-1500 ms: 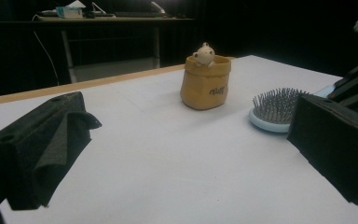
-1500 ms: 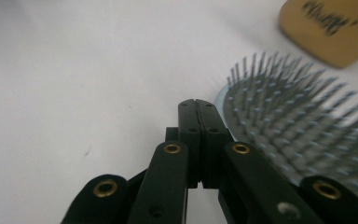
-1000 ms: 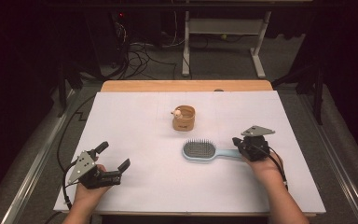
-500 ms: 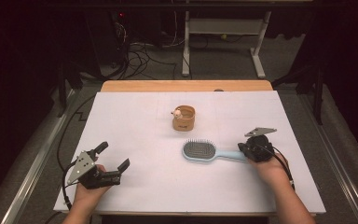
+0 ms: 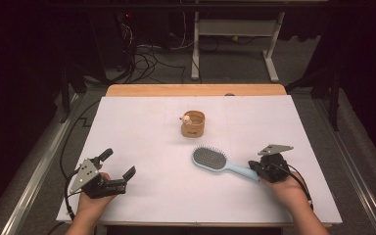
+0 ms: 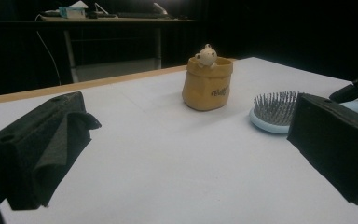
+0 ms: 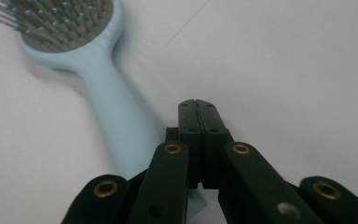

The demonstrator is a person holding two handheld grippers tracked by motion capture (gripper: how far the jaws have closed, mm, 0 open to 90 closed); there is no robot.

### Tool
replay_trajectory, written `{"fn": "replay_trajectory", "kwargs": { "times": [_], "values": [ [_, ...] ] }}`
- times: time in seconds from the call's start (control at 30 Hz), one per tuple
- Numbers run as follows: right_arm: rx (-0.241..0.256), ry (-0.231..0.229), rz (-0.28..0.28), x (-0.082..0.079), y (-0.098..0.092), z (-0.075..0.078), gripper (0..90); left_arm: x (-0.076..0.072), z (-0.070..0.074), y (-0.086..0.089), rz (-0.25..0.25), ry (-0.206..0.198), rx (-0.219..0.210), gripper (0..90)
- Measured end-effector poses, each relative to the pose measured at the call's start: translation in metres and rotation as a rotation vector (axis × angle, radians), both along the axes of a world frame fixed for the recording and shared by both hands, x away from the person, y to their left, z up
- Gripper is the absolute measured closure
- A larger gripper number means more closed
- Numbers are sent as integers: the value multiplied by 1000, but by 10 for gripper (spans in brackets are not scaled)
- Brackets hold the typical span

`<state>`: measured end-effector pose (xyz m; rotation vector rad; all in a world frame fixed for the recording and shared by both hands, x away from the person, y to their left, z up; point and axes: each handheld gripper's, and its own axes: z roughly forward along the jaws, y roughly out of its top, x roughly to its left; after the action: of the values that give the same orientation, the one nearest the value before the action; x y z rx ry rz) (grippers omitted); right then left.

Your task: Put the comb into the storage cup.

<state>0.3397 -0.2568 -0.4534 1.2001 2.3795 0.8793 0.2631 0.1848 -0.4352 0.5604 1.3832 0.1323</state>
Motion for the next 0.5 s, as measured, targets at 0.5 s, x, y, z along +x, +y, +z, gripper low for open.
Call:
{"fn": "replay_trajectory", "kwargs": {
  "times": [0.5],
  "values": [
    [45,-23,106,-48,21,-6,900,-1,0,-1,1,2,0,2]
  ]
}}
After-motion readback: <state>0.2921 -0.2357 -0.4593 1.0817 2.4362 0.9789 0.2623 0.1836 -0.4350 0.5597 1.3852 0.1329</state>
